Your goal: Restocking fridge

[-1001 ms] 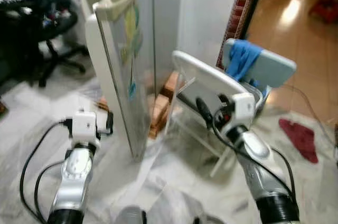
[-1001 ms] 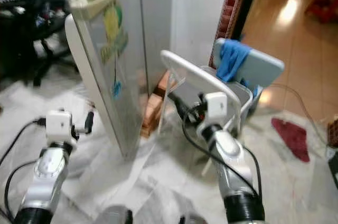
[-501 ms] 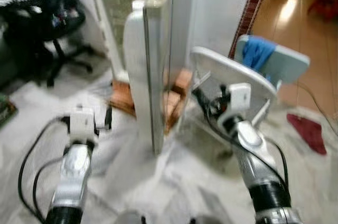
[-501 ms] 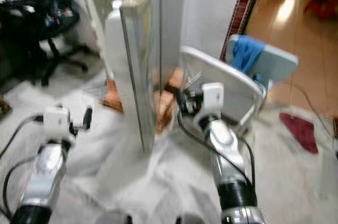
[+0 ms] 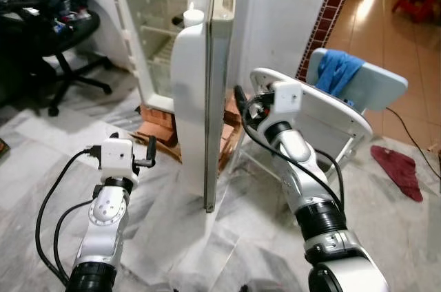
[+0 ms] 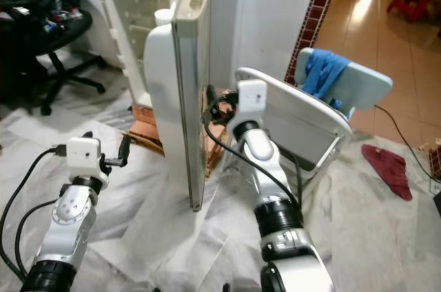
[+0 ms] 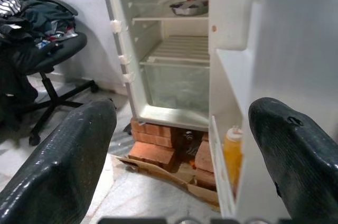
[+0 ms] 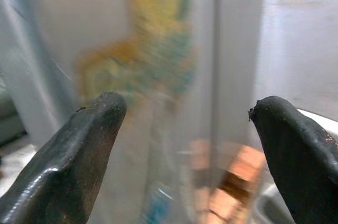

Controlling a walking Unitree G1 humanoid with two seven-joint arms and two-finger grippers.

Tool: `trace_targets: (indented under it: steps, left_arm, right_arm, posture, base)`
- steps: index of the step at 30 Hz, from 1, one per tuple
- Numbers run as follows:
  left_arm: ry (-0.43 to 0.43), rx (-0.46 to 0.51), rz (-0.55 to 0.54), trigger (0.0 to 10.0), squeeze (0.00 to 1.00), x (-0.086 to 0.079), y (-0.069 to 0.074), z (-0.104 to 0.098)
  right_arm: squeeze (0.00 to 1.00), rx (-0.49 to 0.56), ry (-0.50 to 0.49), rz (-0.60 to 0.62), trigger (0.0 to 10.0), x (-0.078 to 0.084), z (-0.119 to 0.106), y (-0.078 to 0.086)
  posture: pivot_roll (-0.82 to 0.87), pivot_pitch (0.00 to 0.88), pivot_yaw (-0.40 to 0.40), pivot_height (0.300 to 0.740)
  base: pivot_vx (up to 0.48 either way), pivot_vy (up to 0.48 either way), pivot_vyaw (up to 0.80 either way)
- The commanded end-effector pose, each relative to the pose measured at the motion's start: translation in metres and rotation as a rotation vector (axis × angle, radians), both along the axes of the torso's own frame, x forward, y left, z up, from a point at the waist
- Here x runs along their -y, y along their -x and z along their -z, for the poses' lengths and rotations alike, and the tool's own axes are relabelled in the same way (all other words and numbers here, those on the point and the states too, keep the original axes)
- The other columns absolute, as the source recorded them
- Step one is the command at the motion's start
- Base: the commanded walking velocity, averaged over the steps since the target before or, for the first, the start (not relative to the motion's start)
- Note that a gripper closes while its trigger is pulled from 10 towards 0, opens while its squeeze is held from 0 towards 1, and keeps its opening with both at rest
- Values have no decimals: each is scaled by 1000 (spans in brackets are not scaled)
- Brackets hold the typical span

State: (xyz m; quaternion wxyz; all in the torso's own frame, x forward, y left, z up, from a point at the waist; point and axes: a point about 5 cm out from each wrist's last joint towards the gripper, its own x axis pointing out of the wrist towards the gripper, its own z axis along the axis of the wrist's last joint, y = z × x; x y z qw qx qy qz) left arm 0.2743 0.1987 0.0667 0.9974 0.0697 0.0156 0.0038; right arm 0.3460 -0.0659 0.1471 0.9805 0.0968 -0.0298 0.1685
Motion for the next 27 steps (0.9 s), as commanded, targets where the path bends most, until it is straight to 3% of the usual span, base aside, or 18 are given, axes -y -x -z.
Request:
trace_targets:
  steps: [1, 3, 4, 5, 6, 8, 10, 11, 15, 17, 20, 21, 22, 27]
  left_arm:
    - [-4, -10, -14, 10000, 0, -3, 2, 2]
    - [-4, -9, -14, 10000, 0, -3, 2, 2]
    - [0, -2, -17, 10000, 0, -3, 2, 1]
    - [1, 1, -20, 10000, 0, -3, 3, 1]
    - [1, 1, -20, 10000, 0, -3, 3, 1]
    - [4, 3, -23, 10000, 0, -3, 4, 1]
    - [5, 3, -22, 10000, 0, -2, 4, 2]
    - [5, 3, -22, 10000, 0, -2, 4, 2]
    - [5, -2, -27, 10000, 0, -2, 2, 2]
    - [4, -5, -26, 10000, 0, -2, 2, 2]
    - [4, -5, -1, 10000, 0, 1, 0, 0]
    - [4, -5, -1, 10000, 0, 1, 0, 0]
    - [3, -2, 13, 10000, 0, 4, 0, -1]
    - [-2, 20, 56, 10000, 0, 11, 0, -5]
  right_arm:
    - [0, 46, -46, -95, 10000, -22, -19, -2]
    - [0, 48, -60, -111, 10000, -25, -22, -3]
    - [0, 46, -252, -441, 10000, -47, -39, 17]
    - [0, 57, -329, -601, 10000, -53, -47, 30]
    - [0, 57, -329, -601, 10000, -53, -47, 30]
    - [0, 47, -379, -750, 10000, -50, -45, 47]
    - [0, 9, -275, -622, 10000, -36, -23, 39]
    - [0, 9, -275, -622, 10000, -36, -23, 39]
    - [0, -61, -79, -377, 10000, -3, 16, 28]
    - [0, -77, -59, -322, 10000, 5, 23, 28]
    - [0, -136, -42, -119, 10000, 45, 39, 36]
    - [0, -136, -42, -119, 10000, 45, 39, 36]
    - [0, -156, -35, -22, 10000, 63, 45, 42]
    - [0, -167, 21, 173, 10000, 88, 60, 48]
  posture:
    - [-1, 0, -18, 740]
    - [-1, 0, -18, 740]
    - [11, 0, -28, 740]
    - [10, 0, -30, 740]
    - [10, 0, -30, 740]
    - [10, 0, -30, 740]
    - [10, 0, -30, 740]
    - [10, 0, -30, 740]
    - [-2, 0, -23, 740]
    - [-5, 0, -22, 740]
    - [-16, 0, -22, 740]
    - [-16, 0, -22, 740]
    - [-20, 0, -20, 740]
    - [-28, 0, -14, 740]
  base:
    - [0, 0, 0]
    - [0, 0, 0]
    - [0, 0, 0]
    - [0, 0, 0]
    - [0, 0, 0]
    - [0, 0, 0]
    - [0, 0, 0]
    - [0, 0, 0]
    - [0, 0, 0]
    - [0, 0, 0]
    - [0, 160, 0]
    - [0, 480, 0]
    - [0, 480, 0]
    - [0, 480, 0]
